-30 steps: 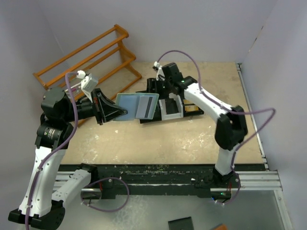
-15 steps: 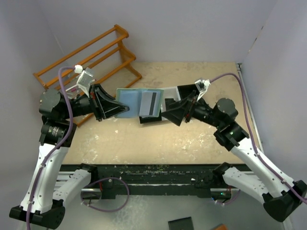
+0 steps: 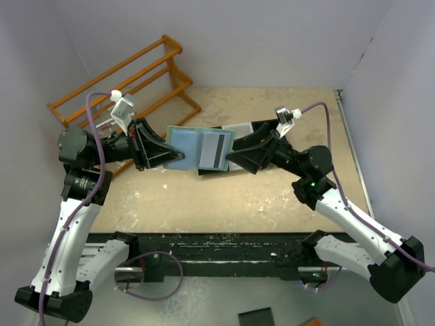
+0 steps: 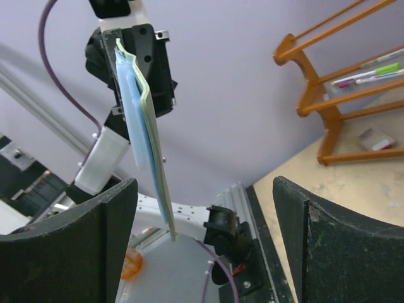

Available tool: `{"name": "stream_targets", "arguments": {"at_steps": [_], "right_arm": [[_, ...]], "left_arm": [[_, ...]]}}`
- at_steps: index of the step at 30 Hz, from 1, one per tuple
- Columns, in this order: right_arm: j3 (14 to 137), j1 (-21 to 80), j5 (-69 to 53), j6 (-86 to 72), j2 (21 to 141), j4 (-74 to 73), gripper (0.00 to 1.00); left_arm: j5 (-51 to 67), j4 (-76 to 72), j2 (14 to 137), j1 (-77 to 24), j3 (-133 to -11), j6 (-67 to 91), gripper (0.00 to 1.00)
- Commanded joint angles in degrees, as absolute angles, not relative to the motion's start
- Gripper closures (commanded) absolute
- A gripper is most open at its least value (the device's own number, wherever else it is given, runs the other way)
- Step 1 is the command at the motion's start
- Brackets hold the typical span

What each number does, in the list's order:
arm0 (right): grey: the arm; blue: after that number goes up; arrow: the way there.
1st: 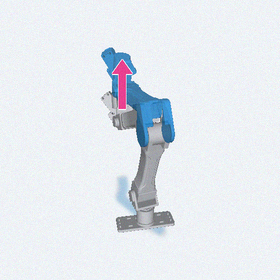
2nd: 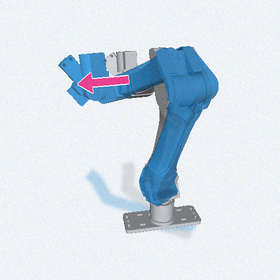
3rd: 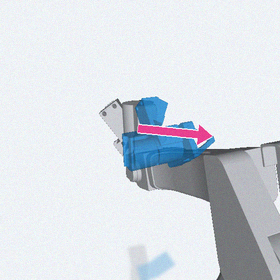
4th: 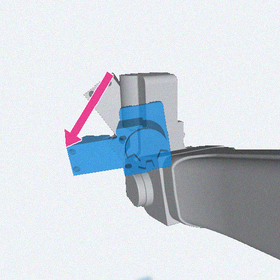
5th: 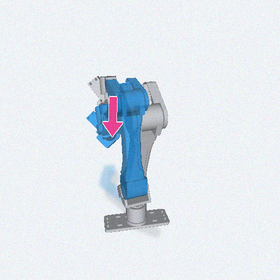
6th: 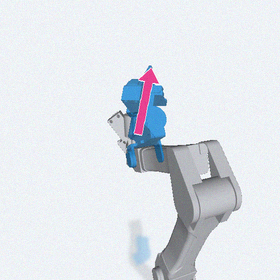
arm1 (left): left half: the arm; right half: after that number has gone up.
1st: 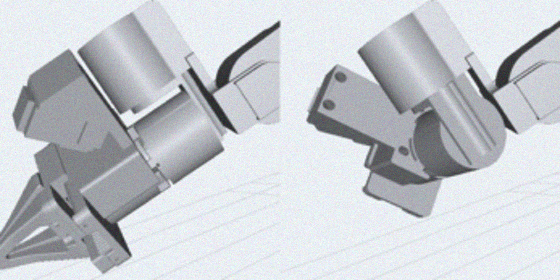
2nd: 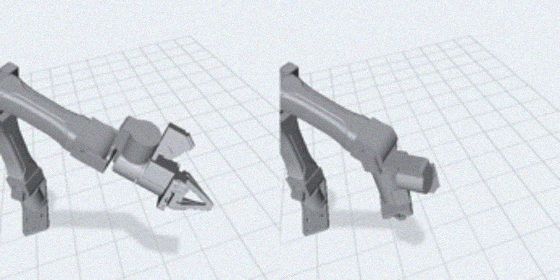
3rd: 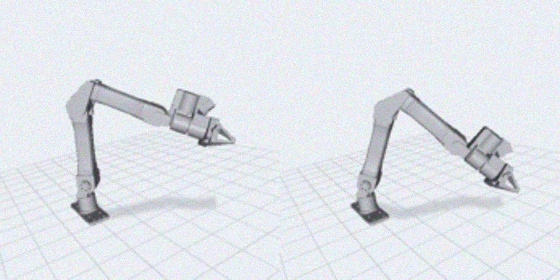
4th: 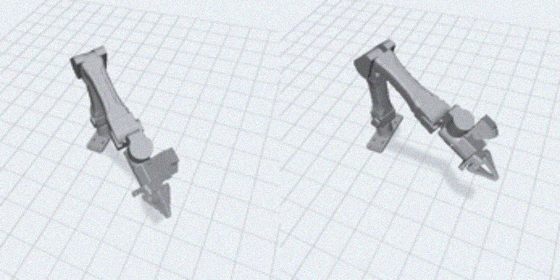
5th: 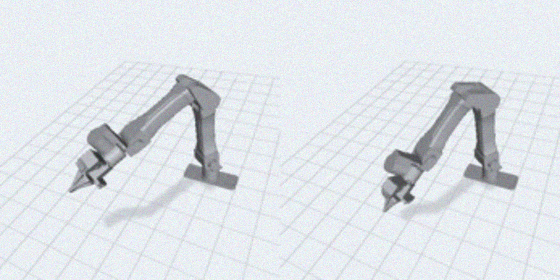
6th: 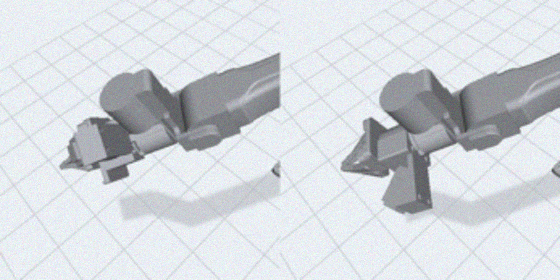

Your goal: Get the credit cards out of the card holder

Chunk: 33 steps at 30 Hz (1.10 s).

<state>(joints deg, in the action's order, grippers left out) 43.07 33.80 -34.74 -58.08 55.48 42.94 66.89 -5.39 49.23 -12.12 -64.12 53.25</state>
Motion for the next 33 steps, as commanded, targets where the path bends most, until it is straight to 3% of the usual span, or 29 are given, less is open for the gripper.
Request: {"name": "stream_targets", "arguments": {"at_steps": [1,6,13,17,19,20,23,25,27,33], "right_arm": [[46.68,36.24,-35.19,-62.01,57.42,54.02,0.15],[48.48,38.89,-35.04,-60.92,58.53,53.33,0.34],[48.87,39.46,-35.88,-60.05,57.07,51.2,0.78],[52.39,39.46,-36.5,-55.65,55.51,41.11,0.98],[55.41,39.47,-36.18,-51.42,54.69,32.45,1.0],[56.94,39.48,-36.5,-49.23,54.52,26.82,1.0],[62.99,39.51,-39.36,-44.51,55.02,14.46,1.0],[67.4,39.49,-39.68,-38.66,56.88,2.88,1.0],[72.3,39.47,-38.82,-31.62,59.45,-9.04,1.0],[79.6,39.51,-37.25,-17.07,66.57,-29.78,1.0]], "left_arm": [[67.58,-10.11,49.22,-12.04,-63.77,56.16,1.0],[67.58,-9.91,49.14,-12.04,-63.22,55.89,1.0],[67.15,-6.97,49.18,-12.04,-63.02,53.14,1.0],[66.61,-2.42,49.68,-12.04,-63.25,48.3,0.98],[65.98,1.61,49.89,-12.05,-63.75,43.88,0.94],[65.45,4.1,49.97,-12.04,-64.03,40.92,0.89],[61.72,13.79,50.43,-12.04,-65.42,30.17,0.51],[59.6,20.11,50.58,-12.1,-67.2,22.04,0.31],[57.71,23.92,50.34,-12.04,-68.56,15.74,0.23],[62.37,30.94,49.95,-12.04,-72.64,2.03,0.14]]}}
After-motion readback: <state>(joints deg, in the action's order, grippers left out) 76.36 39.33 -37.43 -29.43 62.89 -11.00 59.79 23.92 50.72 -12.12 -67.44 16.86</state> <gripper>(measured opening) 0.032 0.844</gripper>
